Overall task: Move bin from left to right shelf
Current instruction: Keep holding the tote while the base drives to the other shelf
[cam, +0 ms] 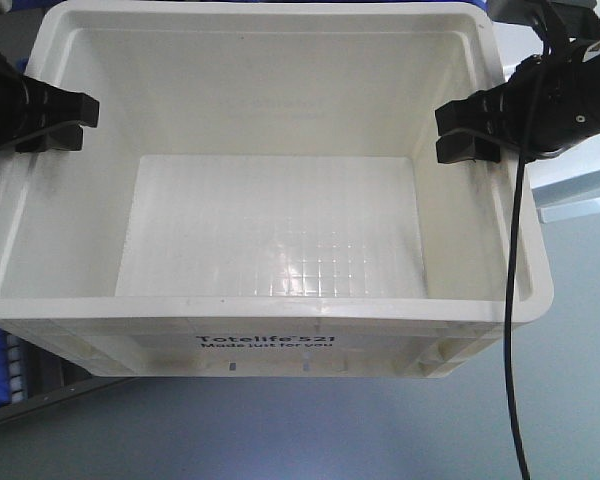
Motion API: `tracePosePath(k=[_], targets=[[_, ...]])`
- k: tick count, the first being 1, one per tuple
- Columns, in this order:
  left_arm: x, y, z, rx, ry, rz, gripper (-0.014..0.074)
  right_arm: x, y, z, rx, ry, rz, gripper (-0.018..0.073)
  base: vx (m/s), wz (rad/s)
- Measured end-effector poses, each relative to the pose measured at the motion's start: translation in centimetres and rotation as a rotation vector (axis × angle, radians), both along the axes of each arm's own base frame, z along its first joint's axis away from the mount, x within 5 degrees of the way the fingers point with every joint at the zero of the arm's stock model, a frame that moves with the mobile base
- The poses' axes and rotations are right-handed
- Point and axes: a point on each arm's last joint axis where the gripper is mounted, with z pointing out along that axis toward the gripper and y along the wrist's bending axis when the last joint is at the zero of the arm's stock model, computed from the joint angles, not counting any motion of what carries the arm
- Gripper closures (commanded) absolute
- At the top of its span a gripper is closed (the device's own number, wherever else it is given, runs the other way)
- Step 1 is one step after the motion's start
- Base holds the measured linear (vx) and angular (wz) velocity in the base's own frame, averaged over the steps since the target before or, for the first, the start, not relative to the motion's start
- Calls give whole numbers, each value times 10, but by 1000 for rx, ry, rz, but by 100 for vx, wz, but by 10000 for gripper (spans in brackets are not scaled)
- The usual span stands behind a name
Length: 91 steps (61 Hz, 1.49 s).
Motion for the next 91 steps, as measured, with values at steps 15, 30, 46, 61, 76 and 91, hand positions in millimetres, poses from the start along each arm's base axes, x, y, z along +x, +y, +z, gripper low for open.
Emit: tracePosePath(k=[15, 30, 46, 61, 76, 91], targets=[[0, 0, 0, 0, 0, 0, 604, 0, 0, 0, 0, 0, 0, 564, 8, 58], [0, 0, 0, 2, 0, 0, 604, 0, 0, 0, 1, 0, 0, 564, 10, 51], [0, 0, 0, 2, 0, 0, 604, 0, 0, 0, 1, 0, 0, 564, 12, 34], [0, 0, 0, 2, 1, 0, 604, 0, 0, 0, 1, 1, 0, 564, 14, 14], [0, 0, 0, 2, 1, 0, 604, 0, 0, 0, 1, 2, 1, 564, 18, -2], [0, 0, 0, 1, 2, 0, 604, 0, 0, 0, 1, 2, 1, 564, 23, -6]])
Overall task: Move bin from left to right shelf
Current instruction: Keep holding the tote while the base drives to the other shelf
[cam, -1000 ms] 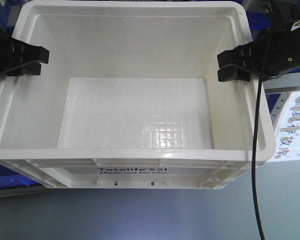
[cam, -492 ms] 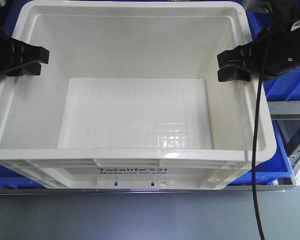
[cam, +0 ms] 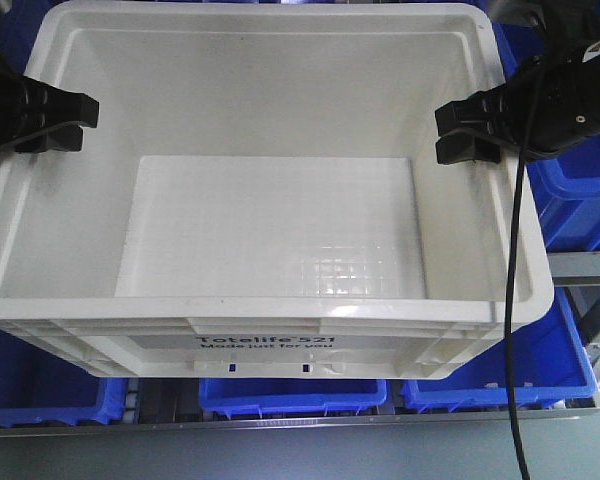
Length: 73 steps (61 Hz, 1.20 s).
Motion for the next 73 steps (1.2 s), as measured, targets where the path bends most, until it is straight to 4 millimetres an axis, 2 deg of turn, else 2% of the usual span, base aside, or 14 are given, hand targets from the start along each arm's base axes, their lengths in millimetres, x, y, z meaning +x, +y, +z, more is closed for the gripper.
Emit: tracePosePath(k=[36, 73], targets=[[0, 0, 0, 0, -1, 0, 604, 0, 0, 0, 0, 0, 0, 564, 19, 2], [0, 0, 0, 0, -1, 0, 604, 0, 0, 0, 0, -1, 0, 564, 6, 4]])
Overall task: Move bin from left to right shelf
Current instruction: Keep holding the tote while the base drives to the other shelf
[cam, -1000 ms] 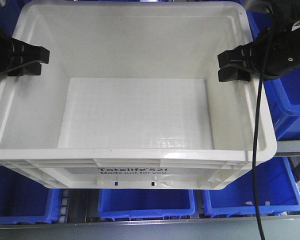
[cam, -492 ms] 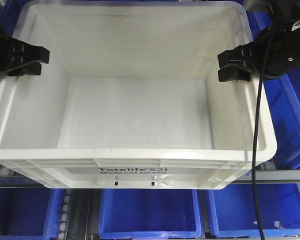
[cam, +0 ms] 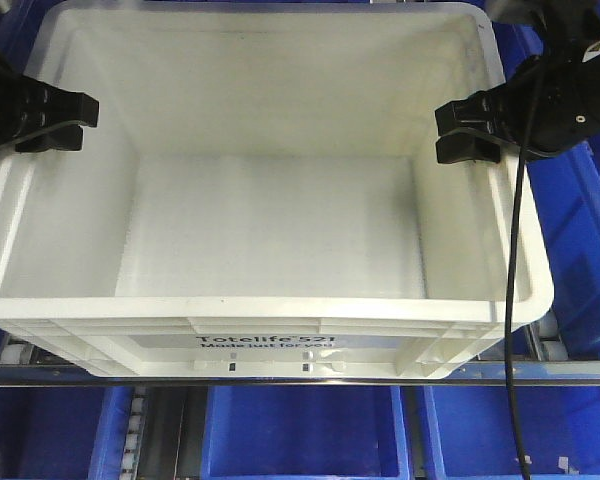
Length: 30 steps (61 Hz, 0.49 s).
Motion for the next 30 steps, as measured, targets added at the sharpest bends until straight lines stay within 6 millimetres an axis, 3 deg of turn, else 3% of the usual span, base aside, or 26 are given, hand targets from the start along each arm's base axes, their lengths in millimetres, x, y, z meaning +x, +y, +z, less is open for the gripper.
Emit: tracePosePath(k=[30], targets=[[0, 0, 0, 0, 0, 0, 604, 0, 0, 0, 0, 1, 0, 564, 0, 0]])
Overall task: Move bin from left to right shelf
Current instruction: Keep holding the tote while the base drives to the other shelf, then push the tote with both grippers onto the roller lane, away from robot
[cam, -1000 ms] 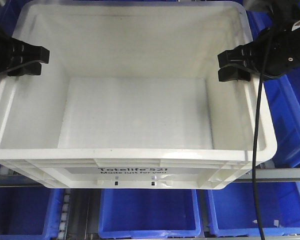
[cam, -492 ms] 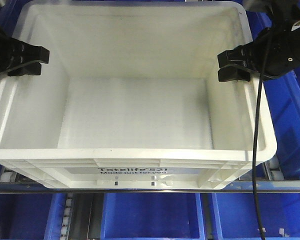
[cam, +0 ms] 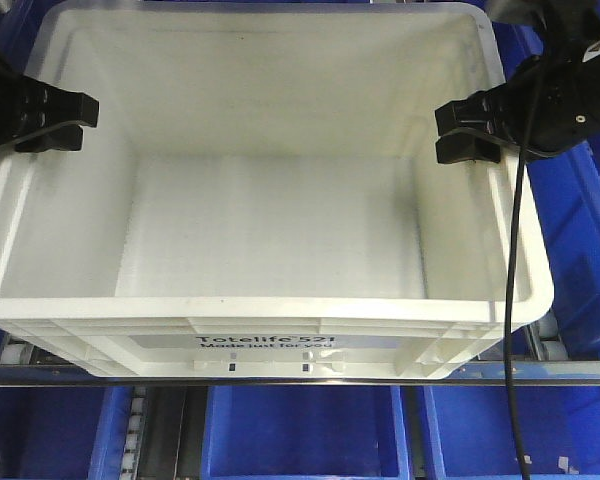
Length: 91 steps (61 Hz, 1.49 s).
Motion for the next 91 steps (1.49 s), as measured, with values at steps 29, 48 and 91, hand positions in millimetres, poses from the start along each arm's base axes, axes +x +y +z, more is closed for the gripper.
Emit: tracePosePath(k=[29, 48, 91], targets=[[0, 0, 0, 0, 0, 0, 604, 0, 0, 0, 0, 0, 0, 564, 0, 0], [0, 0, 0, 0, 0, 0, 604, 0, 0, 0, 0, 0, 0, 564, 0, 0], [32, -5, -16, 1, -87, 8, 604, 15, -2, 5, 3, -164, -46, 564, 0, 0]])
